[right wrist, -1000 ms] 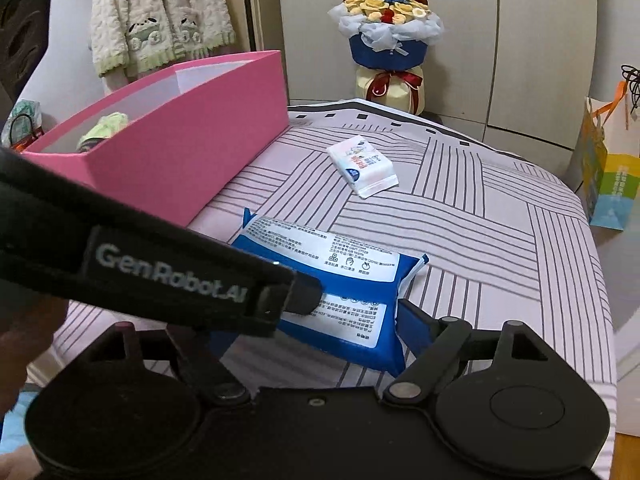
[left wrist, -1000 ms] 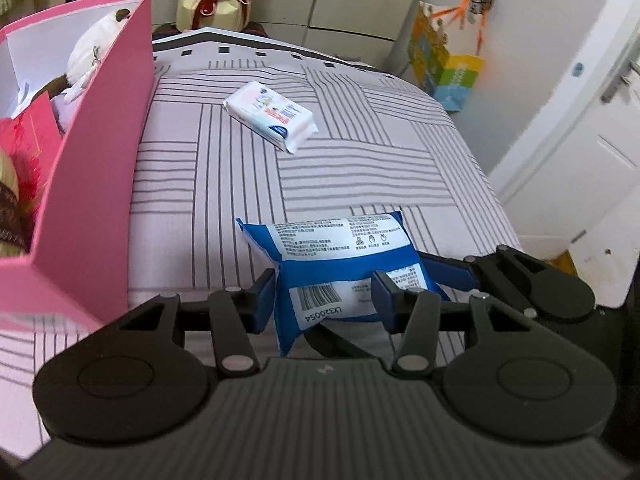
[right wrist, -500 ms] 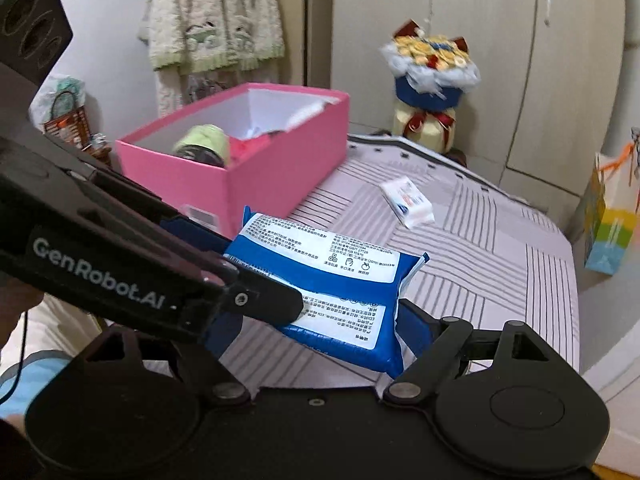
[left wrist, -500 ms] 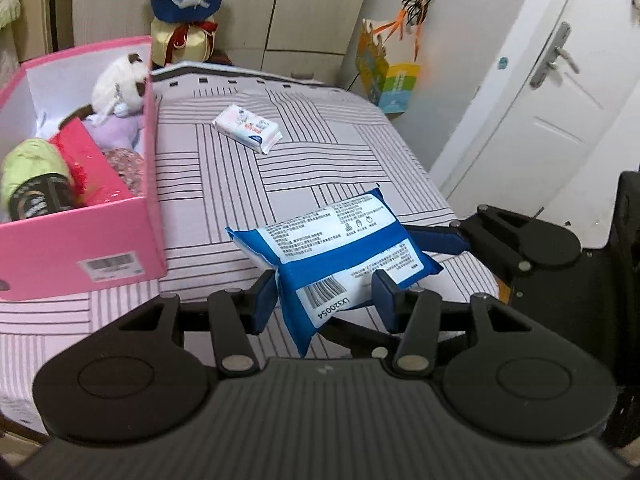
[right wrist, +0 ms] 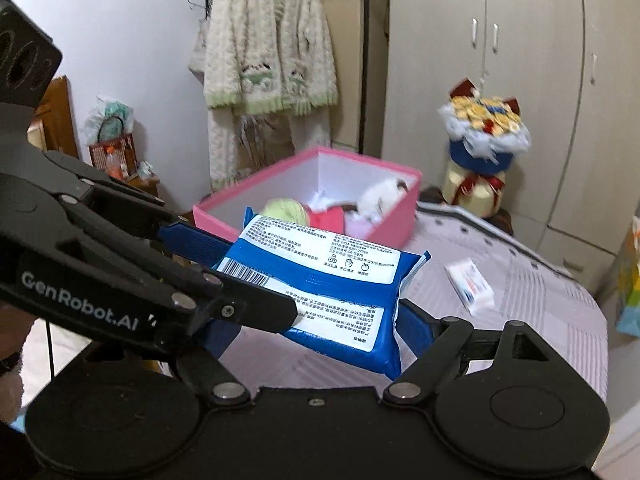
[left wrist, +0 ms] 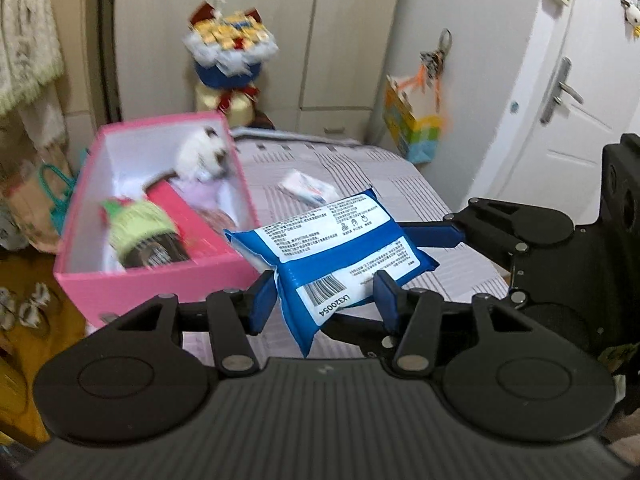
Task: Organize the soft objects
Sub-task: 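Carry the blue pack with both grippers over the shoebox and lower it, then open both grippers to release the blue pack into the box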
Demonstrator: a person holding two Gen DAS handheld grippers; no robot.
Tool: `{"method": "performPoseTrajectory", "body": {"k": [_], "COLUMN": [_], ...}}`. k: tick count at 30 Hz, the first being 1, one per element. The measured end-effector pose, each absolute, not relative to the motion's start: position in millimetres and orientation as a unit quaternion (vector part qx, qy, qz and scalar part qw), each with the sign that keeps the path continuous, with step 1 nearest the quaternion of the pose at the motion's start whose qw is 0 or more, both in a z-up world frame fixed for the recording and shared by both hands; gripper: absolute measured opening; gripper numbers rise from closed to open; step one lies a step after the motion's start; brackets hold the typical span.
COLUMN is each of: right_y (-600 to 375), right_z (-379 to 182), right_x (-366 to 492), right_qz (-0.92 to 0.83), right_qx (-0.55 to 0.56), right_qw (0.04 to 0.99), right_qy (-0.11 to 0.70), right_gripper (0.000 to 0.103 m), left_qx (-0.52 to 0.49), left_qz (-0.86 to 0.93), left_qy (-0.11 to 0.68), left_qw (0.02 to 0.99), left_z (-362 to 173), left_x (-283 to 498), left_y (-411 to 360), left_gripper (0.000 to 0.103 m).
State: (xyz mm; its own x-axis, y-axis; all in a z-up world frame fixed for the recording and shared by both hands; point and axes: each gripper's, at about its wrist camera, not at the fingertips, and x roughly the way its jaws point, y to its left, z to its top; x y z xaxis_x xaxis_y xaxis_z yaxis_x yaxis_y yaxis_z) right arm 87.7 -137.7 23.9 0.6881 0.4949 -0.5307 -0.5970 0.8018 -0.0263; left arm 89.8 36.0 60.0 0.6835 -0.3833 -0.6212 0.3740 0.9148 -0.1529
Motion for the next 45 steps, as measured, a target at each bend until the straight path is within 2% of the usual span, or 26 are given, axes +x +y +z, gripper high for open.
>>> {"method": "performPoseTrajectory", "body": {"k": [13, 26, 34, 36, 41, 45], "right_y": [-84.1, -36.0, -32.3, -34.3, -43.4, -51.4], "right_z": [25.5, -14.3, -21.0, -21.2, -15.4, -3.5], "right_x": [183.5, 274.7, 287.2, 285.8, 268.8, 247.9], "right_qz": [0.340, 0.320, 0.296, 0.296, 0.290, 0.293], "right_qx": [-0.087, -0.128, -0.147, -0.146, -0.148, -0.148], "right_qw": [0.905, 0.898, 0.898, 0.896, 0.898, 0.900], "right_qy": [0.240, 0.272, 0.291, 0.296, 0.296, 0.288], "right_gripper": [0.087, 0.087, 0.087, 0.087, 0.087, 0.087], "left_qx": [-0.014, -0.084, -0.077, -0.074, -0.033, -0.042], "left_qz": [-0.152, -0.130, -0.131, -0.126, -0.120, -0.133], "left_qy": [0.322, 0.378, 0.385, 0.381, 0.387, 0.372], "left_qw": [0.934, 0.913, 0.910, 0.913, 0.913, 0.918], "left_z": [73.2, 22.4, 11.9, 11.4, 17.3, 32.8], "left_x": [171.1, 280.9, 297.7, 297.3, 281.3, 260.1], "left_y": [90.2, 133.0, 127.5, 127.2, 123.0, 125.4], "left_gripper": [0.052, 0.052, 0.052, 0.056, 0.057, 0.058]}}
